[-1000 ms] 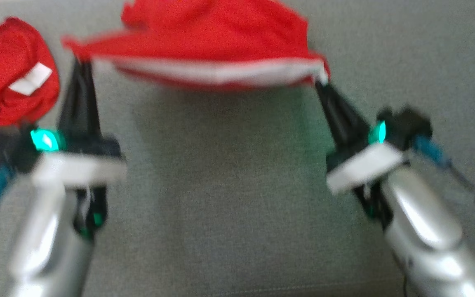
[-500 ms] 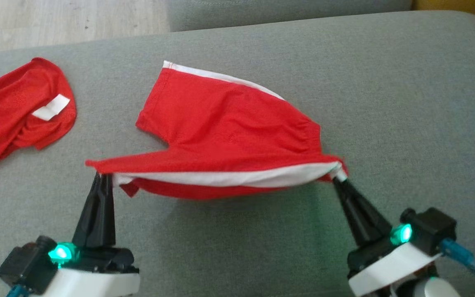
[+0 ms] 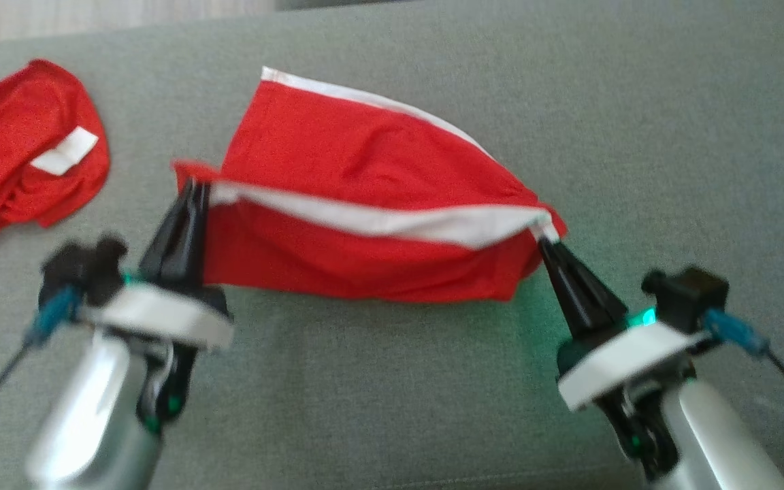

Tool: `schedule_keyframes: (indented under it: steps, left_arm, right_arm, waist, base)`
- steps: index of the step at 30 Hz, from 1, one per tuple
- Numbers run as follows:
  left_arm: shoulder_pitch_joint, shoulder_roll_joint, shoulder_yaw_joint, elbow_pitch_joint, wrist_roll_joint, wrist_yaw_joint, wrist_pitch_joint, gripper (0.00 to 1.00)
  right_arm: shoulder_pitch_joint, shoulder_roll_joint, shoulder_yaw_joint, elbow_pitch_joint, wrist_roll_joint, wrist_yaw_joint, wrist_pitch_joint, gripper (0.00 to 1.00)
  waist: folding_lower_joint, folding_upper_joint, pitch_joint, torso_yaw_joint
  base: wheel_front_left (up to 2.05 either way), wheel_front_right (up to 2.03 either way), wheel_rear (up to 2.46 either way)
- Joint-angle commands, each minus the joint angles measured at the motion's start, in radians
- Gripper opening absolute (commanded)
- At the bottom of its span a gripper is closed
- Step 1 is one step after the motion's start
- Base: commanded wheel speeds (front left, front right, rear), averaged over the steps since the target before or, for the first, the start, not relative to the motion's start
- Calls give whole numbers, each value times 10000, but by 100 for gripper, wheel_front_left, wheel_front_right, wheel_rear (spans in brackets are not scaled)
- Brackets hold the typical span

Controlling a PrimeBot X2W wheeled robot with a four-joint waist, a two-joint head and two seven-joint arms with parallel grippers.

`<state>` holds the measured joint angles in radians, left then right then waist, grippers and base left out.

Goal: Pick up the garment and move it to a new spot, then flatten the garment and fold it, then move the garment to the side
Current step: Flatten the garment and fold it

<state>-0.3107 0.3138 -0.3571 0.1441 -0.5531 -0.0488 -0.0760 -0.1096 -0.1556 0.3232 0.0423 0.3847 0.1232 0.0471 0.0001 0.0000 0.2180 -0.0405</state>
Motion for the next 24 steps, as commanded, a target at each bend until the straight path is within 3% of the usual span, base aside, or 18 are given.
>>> schedule_keyframes:
  steps: [1, 13, 22, 23, 24]
  left_arm:
    - [-1032, 86, 296, 358, 121, -98, 57, 0]
    - [-4853, -441, -97, 4639, 755, -336, -326, 0]
    - [-6564, -600, -316, 7029, 1069, -224, -298, 0]
    - [-6670, -622, -340, 7230, 1091, -225, -352, 4]
    - [-6763, -641, -370, 7428, 1114, -231, -403, 14]
  right_arm:
    - [-555, 180, 184, 53, 209, 75, -109, 0]
    - [-3238, 718, 628, 2767, 541, 75, -991, 0]
    - [-4356, 950, 1264, 4163, 908, 75, -1606, 0]
    - [-4428, 965, 1306, 4286, 950, 75, -1697, 7]
    - [-4492, 978, 1363, 4404, 991, 75, -1766, 19]
  waist:
    - [-1, 0, 285, -133]
    - [-1, 0, 1814, -803]
    - [-1, 0, 2075, -1129]
    - [-1, 0, 2053, -1161]
    - [-1, 0, 2030, -1197]
  base:
    - [0, 0, 0]
    - [0, 0, 0]
    - [0, 0, 0]
    - [0, 0, 0]
    - [0, 0, 0]
